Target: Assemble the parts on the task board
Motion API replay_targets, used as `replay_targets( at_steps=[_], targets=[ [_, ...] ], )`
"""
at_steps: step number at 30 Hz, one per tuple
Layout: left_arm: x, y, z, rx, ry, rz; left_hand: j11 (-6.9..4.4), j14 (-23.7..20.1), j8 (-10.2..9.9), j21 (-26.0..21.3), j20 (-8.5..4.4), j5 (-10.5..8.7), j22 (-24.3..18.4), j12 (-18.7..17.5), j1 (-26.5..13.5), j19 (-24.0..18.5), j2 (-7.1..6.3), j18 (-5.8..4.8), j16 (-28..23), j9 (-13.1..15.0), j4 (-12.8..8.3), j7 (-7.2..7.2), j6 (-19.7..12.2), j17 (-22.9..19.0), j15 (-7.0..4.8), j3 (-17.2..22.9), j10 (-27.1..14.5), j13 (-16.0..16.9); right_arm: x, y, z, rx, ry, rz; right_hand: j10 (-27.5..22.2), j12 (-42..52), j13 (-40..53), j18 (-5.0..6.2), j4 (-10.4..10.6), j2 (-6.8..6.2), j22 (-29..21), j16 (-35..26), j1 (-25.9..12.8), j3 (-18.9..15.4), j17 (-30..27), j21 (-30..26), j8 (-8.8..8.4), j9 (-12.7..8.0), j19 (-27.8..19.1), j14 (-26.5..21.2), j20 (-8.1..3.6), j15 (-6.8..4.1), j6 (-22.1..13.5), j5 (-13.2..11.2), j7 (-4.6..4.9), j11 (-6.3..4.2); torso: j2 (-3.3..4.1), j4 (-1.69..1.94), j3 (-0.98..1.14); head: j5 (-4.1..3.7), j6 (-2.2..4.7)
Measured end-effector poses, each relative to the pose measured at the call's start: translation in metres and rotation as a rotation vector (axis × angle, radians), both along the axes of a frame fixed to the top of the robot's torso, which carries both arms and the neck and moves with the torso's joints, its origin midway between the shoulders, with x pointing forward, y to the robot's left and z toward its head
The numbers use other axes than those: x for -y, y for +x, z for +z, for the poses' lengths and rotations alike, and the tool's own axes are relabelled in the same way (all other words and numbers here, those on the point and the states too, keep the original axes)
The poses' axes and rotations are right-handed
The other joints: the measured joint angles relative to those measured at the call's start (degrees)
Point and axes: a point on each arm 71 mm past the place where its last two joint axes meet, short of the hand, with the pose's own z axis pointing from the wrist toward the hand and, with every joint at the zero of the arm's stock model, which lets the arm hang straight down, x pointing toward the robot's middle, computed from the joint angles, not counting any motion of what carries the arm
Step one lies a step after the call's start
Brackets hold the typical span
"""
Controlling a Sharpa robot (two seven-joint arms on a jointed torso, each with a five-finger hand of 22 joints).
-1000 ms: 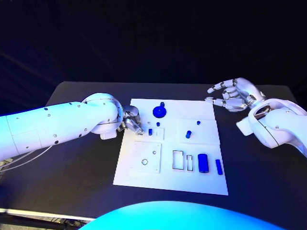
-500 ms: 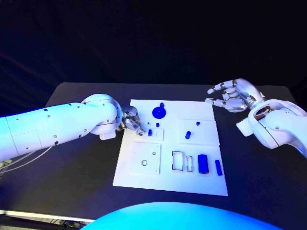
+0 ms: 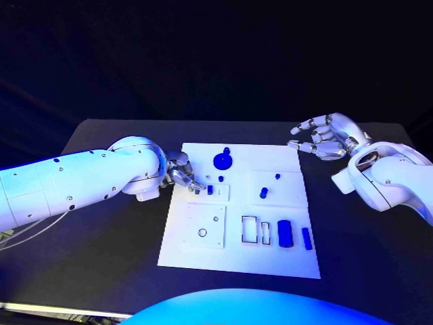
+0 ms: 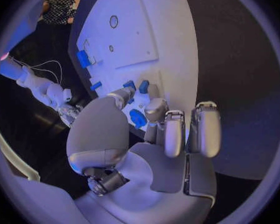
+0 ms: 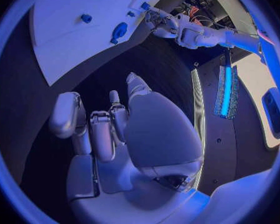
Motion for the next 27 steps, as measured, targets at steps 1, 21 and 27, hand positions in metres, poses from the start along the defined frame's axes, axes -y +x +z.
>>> replay_targets(
  at_steps=[1,21,27],
  targets=[
    [0.0,0.0,0.001,0.006,-0.004,0.004,0.0,0.0,0.0,0.0,0.0,-0.31,0.0,0.0,-0.12,0.0,0.12,-0.01,0.0,-0.07,-0.02,0.0,0.0,0.0,0.0,-0.5,0.0,0.01,0.0,0.0,0.0,0.0,0.0,0.0,0.0,0.0,0.0,0.0,0.0,0.0,0.0,0.0,0.0,0.0,0.0,0.0,0.0,0.0,0.0,0.0,0.0,0.0,0.0,0.0,0.0,0.0,0.0,0.0,0.0,-0.03,0.04],
    [0.007,0.01,0.03,0.192,-0.425,0.086,8.69,-18.57,-2.87,-28.29,7.08,-10.76,-33.8,-21.0,18.87,-30.03,7.91,6.36,-21.37,-8.31,-0.1,8.04,-20.22,-19.85,7.74,-18.12,-32.11,-26.36,0.002,0.0,-0.003,-0.004,-0.002,-0.006,-2.18,-2.26,-0.54,0.33,-0.02,0.0,-1.64,-1.71,0.0,0.02,0.04,-2.86,0.11,-0.08,-1.26,0.0,-0.3,0.0,-0.03,0.0,-0.03,-0.04,-0.03,-0.15,0.13,-0.5,1.3],
    [0.029,0.011,0.032,0.314,-0.445,-0.066,9.17,-26.64,-3.15,-33.1,7.63,-11.12,-36.68,-26.28,25.69,-30.98,4.8,6.36,-27.42,-14.08,-0.16,8.17,-19.65,-30.84,8.0,-11.61,-33.99,-34.54,0.002,0.0,-0.003,-0.003,-0.002,-0.006,-3.18,-3.62,-1.83,0.9,-0.17,0.0,-2.86,-2.66,0.0,0.17,0.04,-4.98,0.28,-0.13,-2.06,0.0,-0.21,0.0,-0.39,0.0,-0.03,-0.11,0.04,-0.21,0.18,-0.82,1.49]
  ],
)
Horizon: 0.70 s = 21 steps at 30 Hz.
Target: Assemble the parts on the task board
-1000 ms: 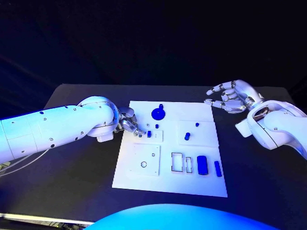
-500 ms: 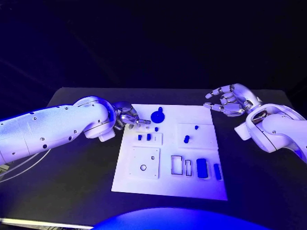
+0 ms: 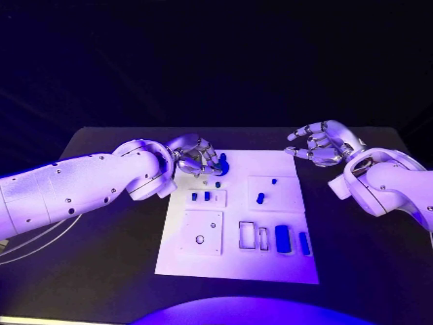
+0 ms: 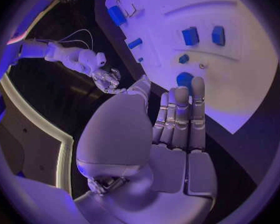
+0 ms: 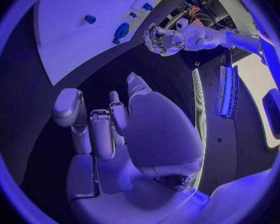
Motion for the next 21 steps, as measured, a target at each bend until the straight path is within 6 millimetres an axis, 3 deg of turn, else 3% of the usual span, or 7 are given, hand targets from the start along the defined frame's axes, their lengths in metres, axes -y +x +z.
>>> replay_targets(
  at_steps=[7,13,21],
  targets=[
    [0.018,0.0,-0.004,0.166,0.101,-0.15,-0.33,-0.3,-2.94,-0.9,-0.47,0.0,-0.35,-3.53,5.07,0.96,-3.09,-0.02,0.7,-5.49,-0.22,-0.94,3.66,-3.18,-0.3,6.44,1.14,-5.95,0.0,0.0,0.0,0.001,0.001,0.002,0.0,0.0,-0.12,-0.01,0.16,0.0,-0.12,0.0,0.0,0.16,-0.01,-0.21,0.0,0.0,0.0,0.0,0.0,0.0,0.0,0.0,0.0,0.0,0.03,-0.01,-0.01,-0.11,-0.02],
    [0.028,0.004,-0.01,0.242,0.227,-0.245,-0.58,-0.12,-4.61,0.69,-0.44,0.0,1.17,-5.12,5.39,1.1,-5.32,-0.03,2.78,-8.12,-0.33,-1.53,5.85,-4.39,-0.4,11.84,2.29,-8.9,-0.002,-0.001,0.0,0.001,0.002,0.005,0.0,0.0,-0.12,0.0,0.16,0.0,-0.12,0.0,0.0,0.16,-0.01,-0.21,0.0,0.0,0.0,0.0,0.0,0.0,0.0,0.0,0.0,0.0,0.02,0.0,-0.01,-0.03,0.09],
    [0.03,0.008,-0.019,0.225,0.343,-0.314,-0.38,1.01,-4.83,2.0,-0.44,0.0,2.31,-5.12,4.5,1.1,-6.21,-0.05,5.3,-8.76,-0.43,-1.63,7.21,-3.96,-0.17,13.32,2.48,-9.65,-0.003,-0.001,0.0,0.001,0.003,0.008,0.0,-0.24,-0.19,0.0,0.0,0.0,-0.12,0.0,0.0,0.32,-0.01,-0.21,0.0,0.0,0.01,0.0,0.0,0.0,0.0,0.0,0.0,0.0,0.04,-0.08,-0.02,-0.15,0.04]
  ],
)
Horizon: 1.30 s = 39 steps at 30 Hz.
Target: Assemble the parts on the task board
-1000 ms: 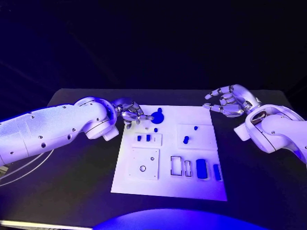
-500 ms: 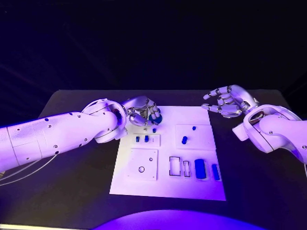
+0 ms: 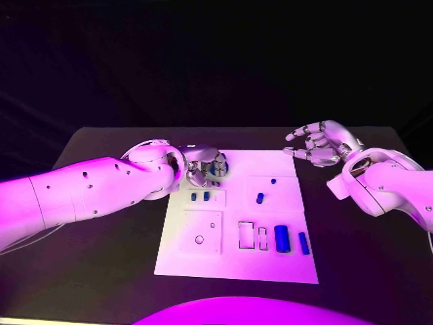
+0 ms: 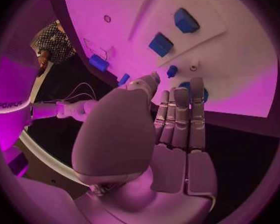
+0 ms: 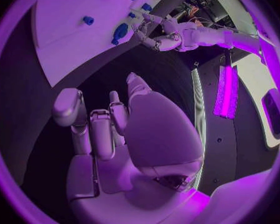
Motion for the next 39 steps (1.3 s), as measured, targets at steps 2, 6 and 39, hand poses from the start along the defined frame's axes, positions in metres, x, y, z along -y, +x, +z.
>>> replay_targets(
  at_steps=[2,6,39],
  targets=[
    [0.001,0.001,-0.002,-0.013,0.02,-0.008,0.19,-0.08,0.0,0.0,0.0,0.0,0.15,0.0,0.0,0.0,0.0,0.0,0.56,-0.07,-0.14,-0.1,0.48,0.18,0.07,0.14,0.19,-0.1,0.0,0.0,0.0,0.0,0.0,0.0,0.0,0.0,0.0,0.0,0.0,0.0,0.0,0.0,0.0,0.0,0.0,0.0,0.0,0.0,0.0,0.0,0.0,0.0,0.0,0.0,0.0,0.0,0.01,0.01,-0.01,-0.05,-0.04],
    [0.003,0.001,-0.005,-0.033,0.045,-0.02,-0.1,0.88,0.0,0.49,0.0,0.0,0.64,0.0,-0.23,0.0,-0.23,-0.01,2.18,-0.33,-0.23,-0.31,1.29,1.66,-0.06,1.01,0.93,-0.31,-0.001,0.0,0.0,0.0,0.001,0.002,0.0,0.0,0.0,0.0,0.0,0.0,0.0,0.0,0.0,0.0,0.0,0.0,0.0,0.0,0.0,0.0,0.0,0.0,0.0,0.0,0.0,0.0,0.02,0.08,-0.02,-0.14,-0.13],
    [0.01,0.009,-0.011,-0.054,0.07,-0.015,-1.12,5.54,-1.33,7.14,-0.82,0.0,6.89,-0.23,-0.27,0.42,-0.27,-0.03,9.22,-1.43,-4.25,-0.11,5.18,7.0,-0.96,9.94,4.61,-1.49,-0.003,-0.001,0.0,-0.001,0.002,0.007,0.01,0.01,0.03,-0.01,0.0,0.0,0.0,0.0,0.0,0.0,-0.02,0.0,0.22,-0.05,0.01,0.0,0.0,0.0,0.0,0.24,0.0,0.0,-0.04,0.14,0.03,-0.4,-0.74]
  ],
)
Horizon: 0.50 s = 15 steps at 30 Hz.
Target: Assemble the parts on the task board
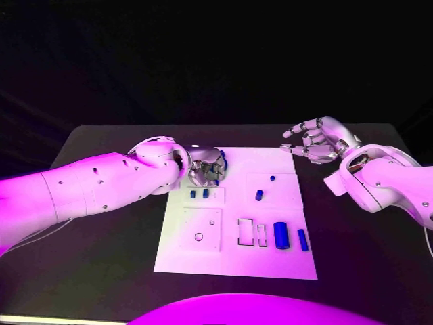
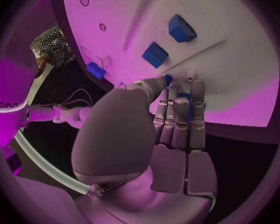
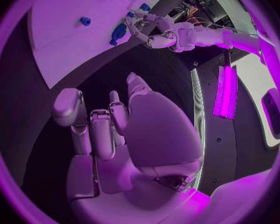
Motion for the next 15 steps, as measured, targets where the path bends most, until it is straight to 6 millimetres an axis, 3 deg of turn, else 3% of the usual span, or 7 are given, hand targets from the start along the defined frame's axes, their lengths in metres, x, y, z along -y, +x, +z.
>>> replay_targets(
  at_steps=[15],
  targets=[
    [0.0024,0.0017,-0.0043,-0.008,0.007,0.003,-0.31,1.38,0.0,1.65,-0.21,0.0,2.09,0.11,-0.68,0.81,0.16,0.0,1.04,0.0,-1.03,-0.19,1.03,1.24,-0.21,1.03,0.73,0.03,0.0003,0.0001,-0.0001,0.0,0.0,0.0,0.0,0.0,0.01,0.0,0.0,0.0,0.0,0.0,0.0,0.0,-0.01,0.0,0.0,0.0,0.0,0.0,0.0,0.0,0.0,0.0,0.0,0.0,-0.06,0.0,-0.04,-0.19,-0.24]
  ],
)
